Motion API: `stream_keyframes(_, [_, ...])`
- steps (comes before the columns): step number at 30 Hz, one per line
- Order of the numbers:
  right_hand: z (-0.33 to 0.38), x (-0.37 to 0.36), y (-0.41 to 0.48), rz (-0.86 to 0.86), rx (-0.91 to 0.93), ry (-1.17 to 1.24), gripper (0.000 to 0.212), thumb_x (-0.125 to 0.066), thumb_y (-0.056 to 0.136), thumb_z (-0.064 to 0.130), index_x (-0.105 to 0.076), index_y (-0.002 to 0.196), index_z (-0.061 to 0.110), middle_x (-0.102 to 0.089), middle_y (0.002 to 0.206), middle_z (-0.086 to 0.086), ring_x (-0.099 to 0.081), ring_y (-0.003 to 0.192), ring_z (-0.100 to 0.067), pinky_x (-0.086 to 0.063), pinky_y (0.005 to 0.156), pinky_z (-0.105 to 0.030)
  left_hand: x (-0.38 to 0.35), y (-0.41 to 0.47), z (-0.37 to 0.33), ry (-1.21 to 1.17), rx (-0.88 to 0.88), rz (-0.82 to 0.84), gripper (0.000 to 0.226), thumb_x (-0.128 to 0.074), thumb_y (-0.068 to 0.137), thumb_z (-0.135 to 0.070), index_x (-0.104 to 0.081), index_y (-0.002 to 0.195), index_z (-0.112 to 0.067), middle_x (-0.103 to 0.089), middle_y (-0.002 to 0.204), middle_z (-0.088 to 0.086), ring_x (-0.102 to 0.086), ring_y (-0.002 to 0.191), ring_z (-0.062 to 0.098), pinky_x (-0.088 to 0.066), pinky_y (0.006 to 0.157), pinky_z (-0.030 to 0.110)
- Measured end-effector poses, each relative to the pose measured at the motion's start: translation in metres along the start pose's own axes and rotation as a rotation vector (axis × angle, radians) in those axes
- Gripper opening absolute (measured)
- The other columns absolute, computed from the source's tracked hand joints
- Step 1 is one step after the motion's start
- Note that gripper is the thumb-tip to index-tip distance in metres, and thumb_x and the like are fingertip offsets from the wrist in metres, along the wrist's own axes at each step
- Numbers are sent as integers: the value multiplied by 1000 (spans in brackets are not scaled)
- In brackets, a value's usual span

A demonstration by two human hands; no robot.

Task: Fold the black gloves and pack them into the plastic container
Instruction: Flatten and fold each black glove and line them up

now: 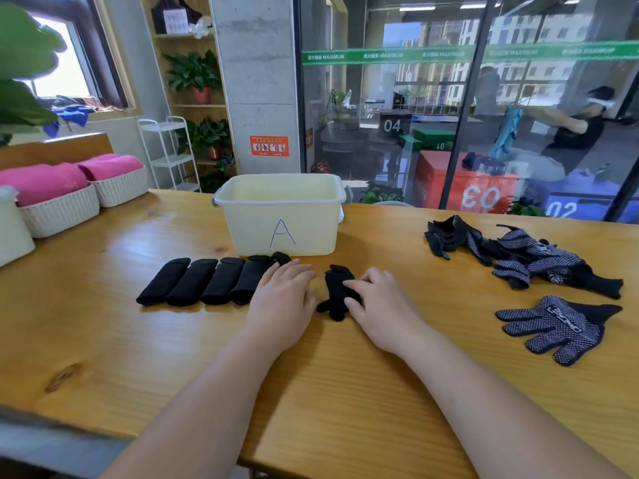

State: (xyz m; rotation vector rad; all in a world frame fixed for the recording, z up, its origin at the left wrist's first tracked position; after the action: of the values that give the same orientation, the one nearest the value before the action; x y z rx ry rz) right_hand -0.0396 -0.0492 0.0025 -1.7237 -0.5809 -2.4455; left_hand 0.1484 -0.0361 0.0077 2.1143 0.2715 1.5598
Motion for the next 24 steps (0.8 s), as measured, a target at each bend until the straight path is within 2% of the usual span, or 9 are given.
stream_keyframes(4, [18, -16, 19, -3, -15, -41, 49, -42, 110, 48, -49, 156, 33, -47, 136, 4, -41, 127, -20, -47, 99, -40, 5, -4, 24, 35, 115, -16, 44, -48, 108, -30, -60, 150, -25, -53, 158, -9, -37, 154, 13, -15, 132, 36])
stream_keyframes(8, [36, -30, 35, 3, -37, -97, 50, -36, 111, 47, -44, 158, 34, -46, 146, 0, -40, 133, -25, -44, 102, -42, 0, -3, 33, 10, 181, -48, 40, -50, 106, -28, -66, 142, -21, -59, 152, -6, -47, 146, 16, -25, 127, 36])
stream_keyframes(13, [50, -39, 47, 1, -75, -121, 48, -32, 113, 45, -43, 158, 33, -46, 147, -3, -39, 133, -27, -41, 104, -43, -3, -2, 39, 25, 196, -69, 36, -54, 104, -26, -71, 134, -18, -66, 144, -4, -55, 140, 18, -32, 124, 38])
stream_keyframes(19, [60, -42, 49, 7, -83, -143, 44, -32, 114, 42, -45, 154, 30, -46, 143, -5, -41, 129, -29, -41, 103, -44, -3, 1, 45, 33, 220, -97, 28, -59, 99, -22, -77, 119, -15, -72, 129, -3, -63, 125, 19, -39, 116, 35])
stream_keyframes(24, [60, -42, 43, 37, -47, -125, 48, -30, 114, 40, -35, 160, 29, -43, 149, -6, -39, 134, -30, -40, 107, -45, 0, 1, 50, 16, 235, -103, 30, -55, 103, -24, -75, 124, -16, -69, 134, -5, -61, 129, 18, -38, 120, 37])
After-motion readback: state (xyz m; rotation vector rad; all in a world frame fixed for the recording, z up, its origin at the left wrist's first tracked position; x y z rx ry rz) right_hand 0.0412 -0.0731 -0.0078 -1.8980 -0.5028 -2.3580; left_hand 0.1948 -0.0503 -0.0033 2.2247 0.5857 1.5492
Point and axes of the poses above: each hand's wrist, its own y-axis towards the middle knuckle, its own x-axis out of the back of the hand, z = x × y, the point moved 7 cm from there along y, towards the middle knuckle
